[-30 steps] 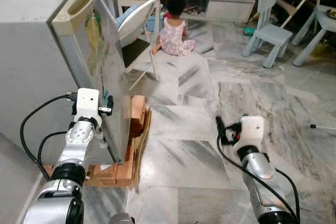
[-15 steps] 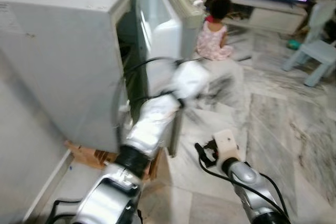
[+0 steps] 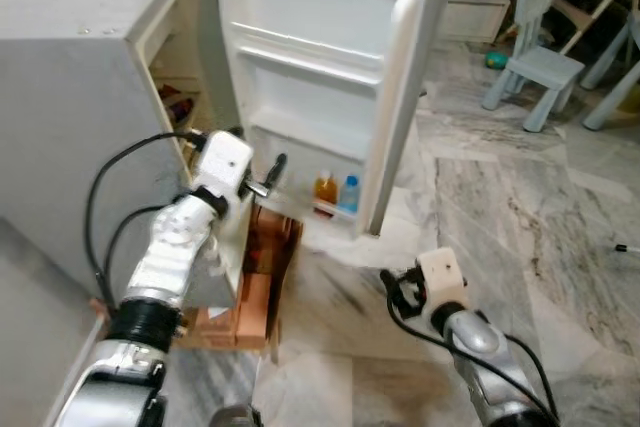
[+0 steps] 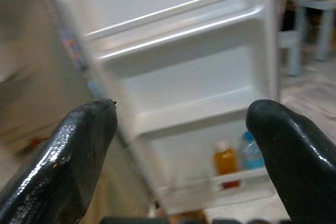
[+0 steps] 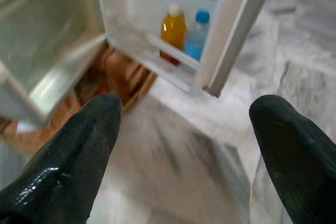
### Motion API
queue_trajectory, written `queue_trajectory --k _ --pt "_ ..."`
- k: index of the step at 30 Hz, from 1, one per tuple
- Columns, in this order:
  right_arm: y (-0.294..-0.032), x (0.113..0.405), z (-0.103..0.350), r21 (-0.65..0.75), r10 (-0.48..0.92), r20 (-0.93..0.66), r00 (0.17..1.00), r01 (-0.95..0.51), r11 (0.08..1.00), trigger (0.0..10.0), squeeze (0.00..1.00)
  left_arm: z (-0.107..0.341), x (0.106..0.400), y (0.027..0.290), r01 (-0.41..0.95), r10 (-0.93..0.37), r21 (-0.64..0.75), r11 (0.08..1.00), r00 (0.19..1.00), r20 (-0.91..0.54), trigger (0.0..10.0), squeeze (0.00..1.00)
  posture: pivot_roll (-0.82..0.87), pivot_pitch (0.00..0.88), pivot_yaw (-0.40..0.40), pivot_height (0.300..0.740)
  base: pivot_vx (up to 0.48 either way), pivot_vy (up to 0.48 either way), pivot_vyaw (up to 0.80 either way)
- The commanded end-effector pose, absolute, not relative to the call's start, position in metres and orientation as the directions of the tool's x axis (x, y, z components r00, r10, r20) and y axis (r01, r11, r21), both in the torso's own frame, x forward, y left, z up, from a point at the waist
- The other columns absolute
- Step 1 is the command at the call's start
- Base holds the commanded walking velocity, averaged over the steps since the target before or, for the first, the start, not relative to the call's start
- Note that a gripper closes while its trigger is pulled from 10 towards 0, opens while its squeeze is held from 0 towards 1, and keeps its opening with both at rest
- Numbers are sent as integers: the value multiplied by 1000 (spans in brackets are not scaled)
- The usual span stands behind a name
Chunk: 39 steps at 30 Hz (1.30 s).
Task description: Restocking fridge
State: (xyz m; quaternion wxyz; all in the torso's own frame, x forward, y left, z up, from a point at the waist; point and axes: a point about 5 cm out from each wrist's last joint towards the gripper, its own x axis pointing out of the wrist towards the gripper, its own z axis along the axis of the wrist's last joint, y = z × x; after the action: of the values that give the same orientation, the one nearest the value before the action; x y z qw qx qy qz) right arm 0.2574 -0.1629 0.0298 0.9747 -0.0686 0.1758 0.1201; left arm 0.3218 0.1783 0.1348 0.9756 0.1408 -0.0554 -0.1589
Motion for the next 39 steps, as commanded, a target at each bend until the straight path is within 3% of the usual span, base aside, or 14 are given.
queue_trajectory --k 1,8,14,33,37,39 --pt "-169 260 38 -103 184 -325 928 -228 968 10000 0 132 315 189 264 -289 280 923 956 52 10000 0 5 0 -7 740 0 -337 0" --pt "-162 268 46 -152 195 -289 937 -246 957 10000 0 105 285 211 177 -178 268 947 984 -23 10000 0 4 0 -21 740 0 -376 0" --pt "-157 268 44 -100 204 -304 931 -245 964 10000 0 90 272 207 171 -155 270 948 985 -80 10000 0 3 0 -24 740 91 -364 0" --pt "-161 277 51 -70 167 -264 950 -192 979 10000 0 79 274 187 134 -112 248 959 989 -100 10000 0 -1 0 -19 740 360 -270 0" --pt "-168 286 59 -98 83 -218 972 -106 989 10000 0 80 276 190 108 -86 250 962 992 -97 10000 0 0 0 -21 740 425 0 0" --pt "-166 290 63 41 100 -204 974 -93 995 10000 0 83 276 191 97 -76 255 962 993 -89 10000 0 2 0 -21 740 433 0 0"
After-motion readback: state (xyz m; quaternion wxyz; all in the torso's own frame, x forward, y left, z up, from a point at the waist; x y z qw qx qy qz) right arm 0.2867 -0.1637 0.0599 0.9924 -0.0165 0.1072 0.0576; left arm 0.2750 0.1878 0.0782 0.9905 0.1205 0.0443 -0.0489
